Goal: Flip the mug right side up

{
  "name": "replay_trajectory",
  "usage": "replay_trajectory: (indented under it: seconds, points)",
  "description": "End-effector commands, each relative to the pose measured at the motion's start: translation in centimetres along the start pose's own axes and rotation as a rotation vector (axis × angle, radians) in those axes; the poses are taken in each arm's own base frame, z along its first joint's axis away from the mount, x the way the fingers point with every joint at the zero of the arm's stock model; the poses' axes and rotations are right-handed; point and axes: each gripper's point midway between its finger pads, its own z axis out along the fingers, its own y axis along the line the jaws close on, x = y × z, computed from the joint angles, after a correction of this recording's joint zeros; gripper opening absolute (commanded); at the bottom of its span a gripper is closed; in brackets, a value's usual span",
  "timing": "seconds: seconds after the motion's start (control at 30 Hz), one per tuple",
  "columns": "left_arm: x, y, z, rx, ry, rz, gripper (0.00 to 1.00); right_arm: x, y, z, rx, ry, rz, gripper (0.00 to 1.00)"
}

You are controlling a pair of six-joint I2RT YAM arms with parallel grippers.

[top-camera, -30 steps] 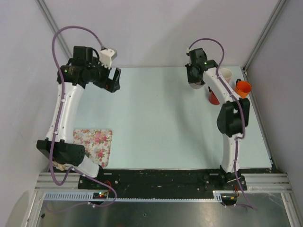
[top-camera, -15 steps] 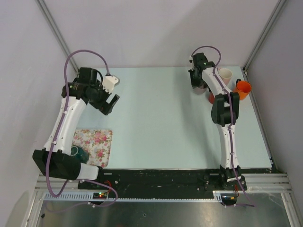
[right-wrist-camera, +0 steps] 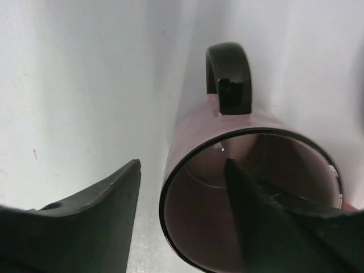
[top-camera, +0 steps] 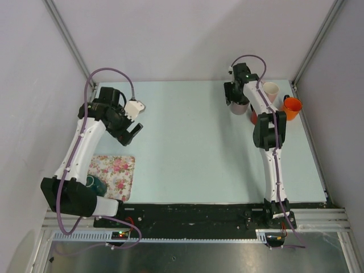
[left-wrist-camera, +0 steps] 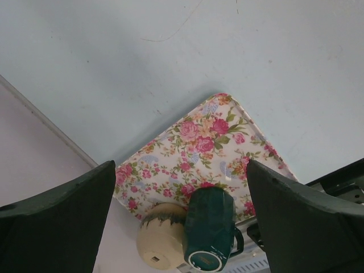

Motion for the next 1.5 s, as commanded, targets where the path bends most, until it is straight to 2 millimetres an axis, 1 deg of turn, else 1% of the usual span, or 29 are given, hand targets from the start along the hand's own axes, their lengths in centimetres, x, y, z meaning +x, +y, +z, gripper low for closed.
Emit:
replay_trajectory:
  seconds: [0.0,0.03,0.07,0.1,0.13,0.17,0.2,0.23,0.27,0.3,0.33,0.37,0.4,0.43,0.47,0.5,0.53,0.6,0.73,0.8,0.87,0.97,1.07,1.17,1.23,1.33,1.47]
  points:
    - [0.3,0.1,-1.8,-0.014,-0.011,0.066,1.00,-3.7,-0.4,-2.8,-0.016,-0.110,0.013,0.74]
    - [0.5,0.1,-2.0,-0.009,-0.005,0.082,1.00,-4.3,-0.4,-3.8,-0.015,-0.132,0.009,0.79]
    - [1.0,-0.2,-2.2,0.003,0.012,0.098,1.00,-4.6,-0.2,-4.6,-0.017,-0.144,0.001,0.89]
    - [1.8,-0.6,-2.2,0.021,0.044,0.119,1.00,-5.1,0.0,-5.8,-0.017,-0.167,-0.010,0.94]
    - [2.6,-0.8,-2.2,0.029,0.076,0.132,1.00,-5.6,0.2,-7.1,-0.013,-0.189,-0.017,0.97]
    - [3.9,-0.8,-2.1,0.025,0.138,0.139,1.00,-5.7,0.2,-8.0,0.000,-0.197,-0.023,0.98]
    - [5.3,-0.8,-1.7,0.019,0.202,0.137,1.00,-6.1,0.2,-9.5,0.008,-0.218,-0.027,0.99]
    - [6.8,-0.4,-1.6,-0.009,0.272,0.115,1.00,-6.0,0.2,-10.4,0.023,-0.224,-0.028,0.99]
    - [8.0,0.0,-1.6,-0.030,0.323,0.085,1.00,-6.3,0.1,-11.9,0.036,-0.244,-0.025,0.99]
    - [9.0,0.3,-1.7,-0.053,0.354,0.026,1.00,-6.0,0.2,-12.8,0.049,-0.247,-0.022,0.99]
    - [9.5,0.5,-1.8,-0.059,0.358,-0.033,1.00,-6.1,0.3,-14.2,0.056,-0.266,-0.017,0.99]
    - [10.3,0.9,-2.1,-0.067,0.353,-0.125,1.00,-5.6,0.6,-14.9,0.056,-0.265,-0.019,0.99]
    - [10.7,0.9,-2.3,-0.065,0.330,-0.196,1.00,-5.5,0.9,-16.4,0.055,-0.287,-0.019,0.99]
    - [11.5,1.2,-2.6,-0.069,0.318,-0.274,1.00,-4.9,1.5,-17.1,0.052,-0.290,-0.025,0.99]
    - [12.1,1.1,-2.9,-0.066,0.304,-0.328,1.00,-4.7,1.9,-18.4,0.049,-0.313,-0.029,0.99]
    - [12.8,1.0,-3.1,-0.069,0.294,-0.382,1.00,-4.1,2.6,-18.9,0.041,-0.314,-0.040,0.99]
    - [13.5,0.6,-3.2,-0.064,0.288,-0.419,1.00,-3.8,3.2,-19.8,0.030,-0.331,-0.039,0.99]
    - [15.1,-0.5,-3.2,-0.046,0.285,-0.490,1.00,-2.9,4.8,-20.7,0.009,-0.336,-0.053,0.99]
    - [17.2,-2.7,-2.3,0.018,0.270,-0.629,1.00,-1.4,7.4,-20.9,-0.023,-0.312,-0.097,0.99]
    - [17.8,-3.2,-1.9,0.027,0.258,-0.691,1.00,-1.0,8.4,-20.8,-0.033,-0.297,-0.124,0.99]
    - [18.6,-3.0,-1.4,-0.004,0.255,-0.732,1.00,-0.7,9.5,-20.5,-0.045,-0.280,-0.149,0.99]
    - [20.4,-1.7,-0.8,-0.114,0.286,-0.766,1.00,-0.2,10.3,-20.1,-0.047,-0.257,-0.172,1.00]
    - [21.2,-1.2,0.0,-0.159,0.290,-0.796,1.00,0.2,10.3,-19.8,-0.029,-0.242,-0.193,0.99]
    - [21.7,-1.3,1.0,-0.158,0.297,-0.811,1.00,0.6,10.1,-19.7,-0.019,-0.232,-0.206,0.99]
    - [22.1,-0.8,1.2,-0.192,0.311,-0.814,1.00,0.8,9.8,-19.6,-0.015,-0.227,-0.209,0.99]
    - [22.3,-0.1,1.0,-0.227,0.311,-0.809,1.00,1.1,9.6,-19.4,-0.011,-0.217,-0.220,0.99]
    - [23.2,-0.8,1.6,-0.197,0.342,-0.823,1.00,1.3,9.4,-19.1,-0.009,-0.203,-0.223,0.99]
